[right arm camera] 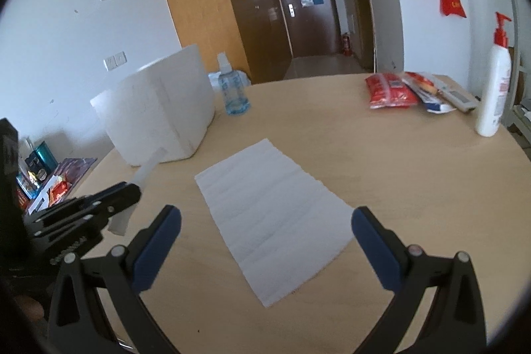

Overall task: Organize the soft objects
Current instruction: 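Hold the foam strip up with the left gripper while the right tool approaches the paper towel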

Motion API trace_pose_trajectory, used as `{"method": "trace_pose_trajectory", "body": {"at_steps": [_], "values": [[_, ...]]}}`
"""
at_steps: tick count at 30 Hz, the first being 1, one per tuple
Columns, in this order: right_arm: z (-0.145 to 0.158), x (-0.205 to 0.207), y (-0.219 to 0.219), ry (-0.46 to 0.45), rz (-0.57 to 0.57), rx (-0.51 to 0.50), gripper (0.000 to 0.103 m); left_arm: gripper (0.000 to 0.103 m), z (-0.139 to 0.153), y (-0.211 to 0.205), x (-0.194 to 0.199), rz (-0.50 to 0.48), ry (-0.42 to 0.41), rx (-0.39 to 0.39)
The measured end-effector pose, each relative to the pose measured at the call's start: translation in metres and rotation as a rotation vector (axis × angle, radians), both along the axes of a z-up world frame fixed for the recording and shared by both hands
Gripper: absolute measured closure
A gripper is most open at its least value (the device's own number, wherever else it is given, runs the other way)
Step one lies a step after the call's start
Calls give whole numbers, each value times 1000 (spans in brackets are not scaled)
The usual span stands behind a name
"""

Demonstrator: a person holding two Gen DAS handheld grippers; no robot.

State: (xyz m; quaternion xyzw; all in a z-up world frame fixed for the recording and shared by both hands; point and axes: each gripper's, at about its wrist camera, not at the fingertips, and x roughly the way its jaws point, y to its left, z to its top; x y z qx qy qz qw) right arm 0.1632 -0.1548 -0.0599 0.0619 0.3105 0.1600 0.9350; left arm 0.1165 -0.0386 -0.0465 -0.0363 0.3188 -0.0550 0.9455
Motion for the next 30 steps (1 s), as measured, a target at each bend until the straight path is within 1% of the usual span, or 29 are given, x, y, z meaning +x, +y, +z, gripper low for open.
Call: {"method": "trace_pose_trajectory", "body": {"at_steps": [5,8,11,17,25,30], "values": [[-9,15,17,41,12,-48,0,89,0,10,-1,17,-2,0],[-16,26,24,87,12,-63,0,89,-1,15,-1,23,3,-2],[-21,32,29,107,10,-79,0,89,-2,18,-1,27,3,-5],[-30,41,35,148,-5,-146,0,89,-3,22,0,23,2,-8],[-38,50,33,196,-21,-148,0,89,-4,23,1,27,5,-16],[-39,53,37,210,-20,-170,0,89,-4,23,2,25,5,-18]]}}
